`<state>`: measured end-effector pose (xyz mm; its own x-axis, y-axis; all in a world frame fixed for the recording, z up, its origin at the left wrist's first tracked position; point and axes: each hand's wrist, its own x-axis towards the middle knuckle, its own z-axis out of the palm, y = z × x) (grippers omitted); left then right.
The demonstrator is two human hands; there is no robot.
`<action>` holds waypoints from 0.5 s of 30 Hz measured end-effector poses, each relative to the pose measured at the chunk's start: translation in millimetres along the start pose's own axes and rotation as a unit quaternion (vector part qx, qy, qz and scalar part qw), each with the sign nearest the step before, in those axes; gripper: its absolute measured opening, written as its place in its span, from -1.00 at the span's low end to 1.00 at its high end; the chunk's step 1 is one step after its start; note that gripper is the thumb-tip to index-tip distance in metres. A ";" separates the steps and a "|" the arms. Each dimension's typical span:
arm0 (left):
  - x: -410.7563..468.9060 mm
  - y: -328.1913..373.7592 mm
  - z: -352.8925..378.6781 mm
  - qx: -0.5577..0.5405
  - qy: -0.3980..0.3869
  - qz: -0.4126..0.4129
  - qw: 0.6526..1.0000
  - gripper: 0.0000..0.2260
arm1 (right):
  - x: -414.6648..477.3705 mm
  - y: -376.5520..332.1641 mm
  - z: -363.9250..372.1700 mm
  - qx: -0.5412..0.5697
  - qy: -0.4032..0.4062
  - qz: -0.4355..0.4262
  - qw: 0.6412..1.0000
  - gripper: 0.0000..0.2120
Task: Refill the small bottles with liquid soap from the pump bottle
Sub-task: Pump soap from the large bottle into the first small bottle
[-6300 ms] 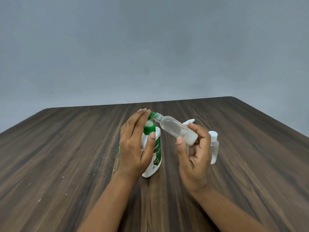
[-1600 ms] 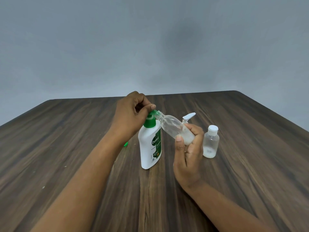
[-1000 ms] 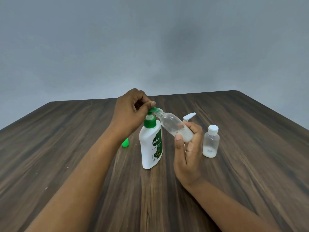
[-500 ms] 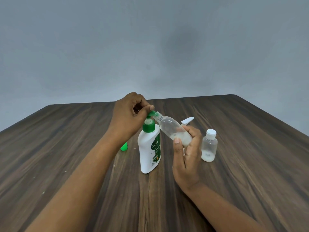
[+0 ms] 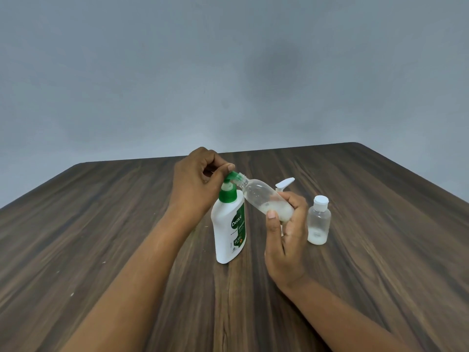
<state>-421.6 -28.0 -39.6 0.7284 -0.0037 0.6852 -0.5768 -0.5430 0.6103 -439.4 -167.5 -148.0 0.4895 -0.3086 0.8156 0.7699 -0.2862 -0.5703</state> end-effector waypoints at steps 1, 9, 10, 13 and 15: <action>2.2 1.9 -1.4 0.008 -0.008 0.001 1.000 -0.87 | 0.1 -0.9 0.3 0.002 -0.001 -0.001 1.000 -0.78; 0.4 -1.7 -0.4 0.006 -0.013 -0.018 1.000 -0.90 | -1.0 0.3 1.3 0.002 -0.003 -0.008 1.000 -0.79; -2.9 -4.4 1.4 -0.001 -0.004 -0.024 1.000 -0.90 | -1.6 1.4 1.6 0.005 -0.003 -0.003 1.000 -0.79; -5.5 -5.9 4.6 -0.006 0.012 -0.022 1.000 -0.90 | -2.8 2.6 1.2 0.013 0.000 0.004 1.000 -0.79; -4.8 -3.0 4.7 0.002 0.014 -0.016 1.000 -0.91 | -2.3 2.1 0.4 0.008 -0.002 0.000 1.000 -0.79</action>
<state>-421.6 -30.3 -46.6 0.7365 0.0372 0.6754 -0.5509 -0.5463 0.6309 -438.7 -167.1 -151.0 0.4908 -0.3056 0.8159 0.7762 -0.2720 -0.5688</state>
